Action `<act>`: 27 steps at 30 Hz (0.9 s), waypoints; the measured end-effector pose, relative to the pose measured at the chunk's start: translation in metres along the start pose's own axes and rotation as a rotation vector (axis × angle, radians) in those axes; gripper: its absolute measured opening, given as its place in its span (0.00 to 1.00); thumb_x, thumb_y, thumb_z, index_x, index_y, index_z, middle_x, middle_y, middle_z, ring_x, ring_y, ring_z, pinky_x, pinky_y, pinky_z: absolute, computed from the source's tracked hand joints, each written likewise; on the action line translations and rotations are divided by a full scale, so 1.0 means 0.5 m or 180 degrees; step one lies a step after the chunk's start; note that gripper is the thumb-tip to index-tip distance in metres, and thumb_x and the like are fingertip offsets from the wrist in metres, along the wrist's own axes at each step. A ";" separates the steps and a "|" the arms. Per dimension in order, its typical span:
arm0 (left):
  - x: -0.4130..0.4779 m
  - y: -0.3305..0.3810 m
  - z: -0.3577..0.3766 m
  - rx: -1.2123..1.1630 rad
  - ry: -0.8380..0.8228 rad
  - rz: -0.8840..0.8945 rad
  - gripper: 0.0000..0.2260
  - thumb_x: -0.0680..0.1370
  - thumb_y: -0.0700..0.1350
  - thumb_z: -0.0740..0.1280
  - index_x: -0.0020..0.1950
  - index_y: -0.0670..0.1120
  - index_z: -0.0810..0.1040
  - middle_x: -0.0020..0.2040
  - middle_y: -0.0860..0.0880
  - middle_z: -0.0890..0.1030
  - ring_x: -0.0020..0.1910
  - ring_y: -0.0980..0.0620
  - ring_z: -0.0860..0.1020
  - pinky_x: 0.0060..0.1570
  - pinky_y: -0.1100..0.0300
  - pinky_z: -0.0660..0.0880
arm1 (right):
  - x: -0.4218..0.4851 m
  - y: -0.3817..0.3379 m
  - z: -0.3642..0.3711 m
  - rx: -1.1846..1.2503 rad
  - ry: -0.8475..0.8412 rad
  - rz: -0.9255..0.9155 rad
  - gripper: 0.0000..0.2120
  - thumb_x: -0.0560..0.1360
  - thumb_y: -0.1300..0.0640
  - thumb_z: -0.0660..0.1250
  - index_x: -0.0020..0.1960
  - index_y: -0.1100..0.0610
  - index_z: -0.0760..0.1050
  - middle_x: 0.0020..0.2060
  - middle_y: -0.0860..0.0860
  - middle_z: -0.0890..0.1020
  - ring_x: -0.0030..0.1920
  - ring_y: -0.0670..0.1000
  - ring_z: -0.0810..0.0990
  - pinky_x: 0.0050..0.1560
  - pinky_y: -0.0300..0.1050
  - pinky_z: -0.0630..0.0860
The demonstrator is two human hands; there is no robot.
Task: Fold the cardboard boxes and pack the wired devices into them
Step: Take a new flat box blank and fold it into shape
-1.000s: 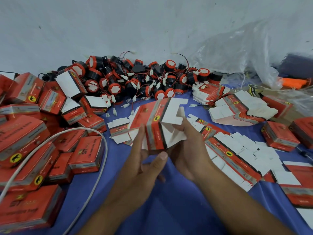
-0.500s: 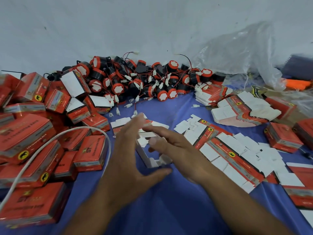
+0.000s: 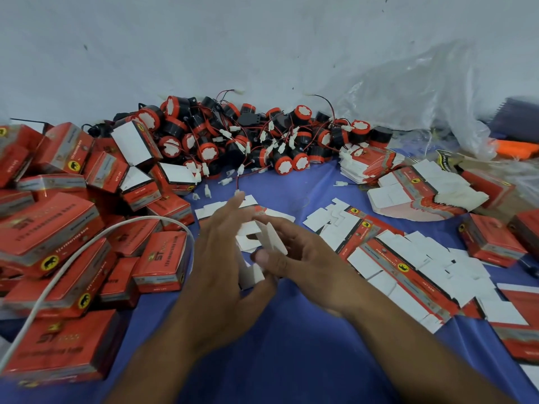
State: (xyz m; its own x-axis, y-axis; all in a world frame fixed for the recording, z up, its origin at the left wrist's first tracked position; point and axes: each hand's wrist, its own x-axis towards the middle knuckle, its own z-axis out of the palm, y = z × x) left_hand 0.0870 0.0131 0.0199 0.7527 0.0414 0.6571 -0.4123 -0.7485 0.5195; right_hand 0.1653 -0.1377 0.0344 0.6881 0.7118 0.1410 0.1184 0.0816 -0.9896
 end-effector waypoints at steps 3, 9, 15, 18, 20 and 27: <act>-0.001 0.000 0.000 -0.0487 0.0066 -0.0265 0.38 0.69 0.54 0.71 0.76 0.53 0.56 0.78 0.60 0.56 0.77 0.56 0.60 0.71 0.55 0.67 | 0.002 0.000 0.000 0.0049 0.0133 -0.0028 0.22 0.79 0.63 0.69 0.71 0.50 0.74 0.57 0.51 0.84 0.50 0.50 0.84 0.47 0.40 0.79; 0.002 -0.008 0.005 -0.0140 -0.0076 -0.0001 0.38 0.65 0.63 0.74 0.71 0.53 0.65 0.75 0.55 0.63 0.74 0.57 0.61 0.68 0.72 0.57 | 0.005 0.011 -0.001 -0.0018 0.0560 -0.0186 0.17 0.75 0.66 0.71 0.57 0.48 0.74 0.50 0.47 0.85 0.46 0.49 0.85 0.41 0.40 0.80; 0.001 -0.024 0.006 -0.0092 -0.0050 -0.0179 0.29 0.71 0.61 0.70 0.70 0.55 0.67 0.67 0.59 0.67 0.70 0.57 0.66 0.65 0.73 0.63 | 0.010 0.012 0.004 0.0200 0.0301 -0.0074 0.11 0.70 0.49 0.73 0.52 0.43 0.78 0.50 0.45 0.84 0.47 0.47 0.84 0.42 0.39 0.79; -0.002 -0.021 0.015 -0.0162 0.0117 -0.0368 0.29 0.70 0.62 0.70 0.68 0.55 0.68 0.65 0.60 0.67 0.67 0.64 0.65 0.62 0.76 0.61 | 0.015 -0.002 0.011 0.0543 0.0220 0.0166 0.07 0.74 0.43 0.64 0.46 0.38 0.81 0.45 0.41 0.85 0.44 0.41 0.83 0.40 0.34 0.77; -0.001 -0.019 0.020 -0.0208 0.0252 -0.0460 0.29 0.69 0.62 0.70 0.66 0.53 0.70 0.62 0.56 0.69 0.65 0.66 0.66 0.60 0.77 0.61 | 0.014 0.003 0.009 0.0654 0.0193 0.0165 0.09 0.77 0.40 0.63 0.50 0.40 0.81 0.49 0.43 0.84 0.48 0.43 0.82 0.45 0.36 0.77; 0.001 -0.012 0.017 0.0054 0.0075 -0.0260 0.27 0.71 0.60 0.67 0.68 0.54 0.68 0.67 0.56 0.66 0.67 0.59 0.66 0.64 0.73 0.61 | 0.011 0.034 0.017 0.0358 0.0381 0.0020 0.18 0.68 0.50 0.77 0.55 0.44 0.74 0.57 0.49 0.83 0.55 0.53 0.82 0.50 0.49 0.81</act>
State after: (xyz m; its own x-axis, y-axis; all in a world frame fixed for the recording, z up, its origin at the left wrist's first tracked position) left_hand 0.0944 0.0120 0.0125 0.7712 0.1182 0.6256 -0.3411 -0.7530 0.5627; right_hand 0.1651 -0.1265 0.0183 0.7698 0.6248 0.1306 0.0376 0.1600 -0.9864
